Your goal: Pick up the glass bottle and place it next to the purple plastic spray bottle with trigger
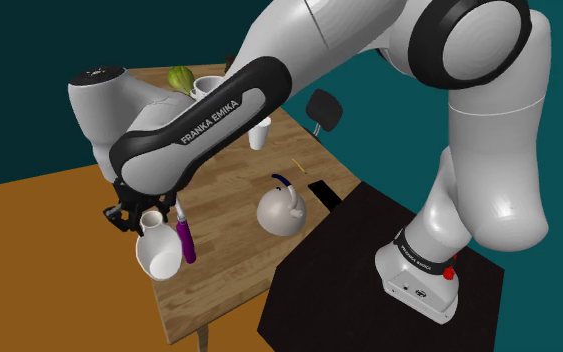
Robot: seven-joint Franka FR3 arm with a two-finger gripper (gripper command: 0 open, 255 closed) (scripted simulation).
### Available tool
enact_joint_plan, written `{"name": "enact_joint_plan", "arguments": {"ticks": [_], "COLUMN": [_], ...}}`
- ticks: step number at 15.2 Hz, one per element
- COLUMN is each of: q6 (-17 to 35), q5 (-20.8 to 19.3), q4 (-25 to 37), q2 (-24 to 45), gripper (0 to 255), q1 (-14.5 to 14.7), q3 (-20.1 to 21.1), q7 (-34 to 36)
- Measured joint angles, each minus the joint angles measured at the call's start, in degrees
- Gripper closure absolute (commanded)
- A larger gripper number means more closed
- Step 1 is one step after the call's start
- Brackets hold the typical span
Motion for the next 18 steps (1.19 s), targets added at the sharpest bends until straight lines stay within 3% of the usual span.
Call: {"name": "enact_joint_plan", "arguments": {"ticks": [9, 15, 16, 18], "q6": [4.9, 5.0, 5.0, 5.0], "q5": [-1.1, -1.1, -1.1, -1.1], "q4": [-0.4, -0.1, -0.1, -0.1], "q2": [4.5, 4.9, 4.9, 4.9], "gripper": [255, 255, 0, 0], "q1": [0.5, 0.6, 0.6, 0.6], "q3": [-0.8, -0.8, -0.8, -0.8], "q7": [0.6, 0.6, 0.6, 0.6]}}
